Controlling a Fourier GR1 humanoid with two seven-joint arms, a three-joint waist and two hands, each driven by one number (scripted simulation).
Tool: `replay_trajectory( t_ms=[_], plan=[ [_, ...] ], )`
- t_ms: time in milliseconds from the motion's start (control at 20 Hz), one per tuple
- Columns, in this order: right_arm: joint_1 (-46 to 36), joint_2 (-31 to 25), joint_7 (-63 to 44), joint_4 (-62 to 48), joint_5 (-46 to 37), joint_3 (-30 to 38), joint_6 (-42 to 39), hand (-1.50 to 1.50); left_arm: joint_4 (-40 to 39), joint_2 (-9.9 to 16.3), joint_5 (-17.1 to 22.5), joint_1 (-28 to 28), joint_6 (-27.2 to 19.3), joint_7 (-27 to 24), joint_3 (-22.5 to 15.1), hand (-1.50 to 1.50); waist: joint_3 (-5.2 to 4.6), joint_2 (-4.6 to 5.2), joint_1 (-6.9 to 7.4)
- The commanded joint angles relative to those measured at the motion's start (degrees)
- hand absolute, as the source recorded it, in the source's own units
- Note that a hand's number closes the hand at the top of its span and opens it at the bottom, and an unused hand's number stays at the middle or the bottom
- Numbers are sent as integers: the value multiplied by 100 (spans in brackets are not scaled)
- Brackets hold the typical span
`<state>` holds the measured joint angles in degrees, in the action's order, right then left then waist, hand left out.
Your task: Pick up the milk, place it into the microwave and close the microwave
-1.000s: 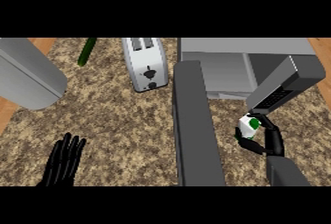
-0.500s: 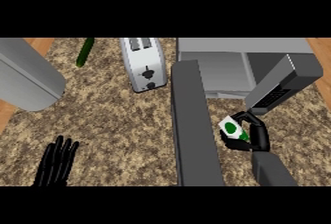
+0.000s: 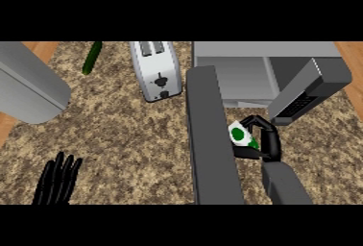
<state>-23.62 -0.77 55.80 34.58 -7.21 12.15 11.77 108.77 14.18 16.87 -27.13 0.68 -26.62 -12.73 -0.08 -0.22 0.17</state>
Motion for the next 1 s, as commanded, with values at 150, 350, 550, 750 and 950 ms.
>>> replay_trajectory(
  t_ms=[150,350,550,750,950],
  plan=[
    [-62,74,-827,817,-7,-308,782,150,-428,-28,47,169,260,-157,349,-150,6,13,-3],
    [-545,-44,-1122,450,-93,-271,1013,150,-633,-27,-47,-48,572,-513,351,-150,7,21,33],
    [-937,-278,-1599,162,-247,-355,1013,150,-465,-92,142,314,457,42,505,-150,8,21,22],
    [-1917,-484,-1807,-886,-603,-261,1645,150,-231,-29,59,233,461,195,396,-150,13,59,148],
    [-2309,-651,-1770,-1688,-781,-155,2097,150,-596,85,291,515,737,107,678,-150,16,99,210]
  ],
)
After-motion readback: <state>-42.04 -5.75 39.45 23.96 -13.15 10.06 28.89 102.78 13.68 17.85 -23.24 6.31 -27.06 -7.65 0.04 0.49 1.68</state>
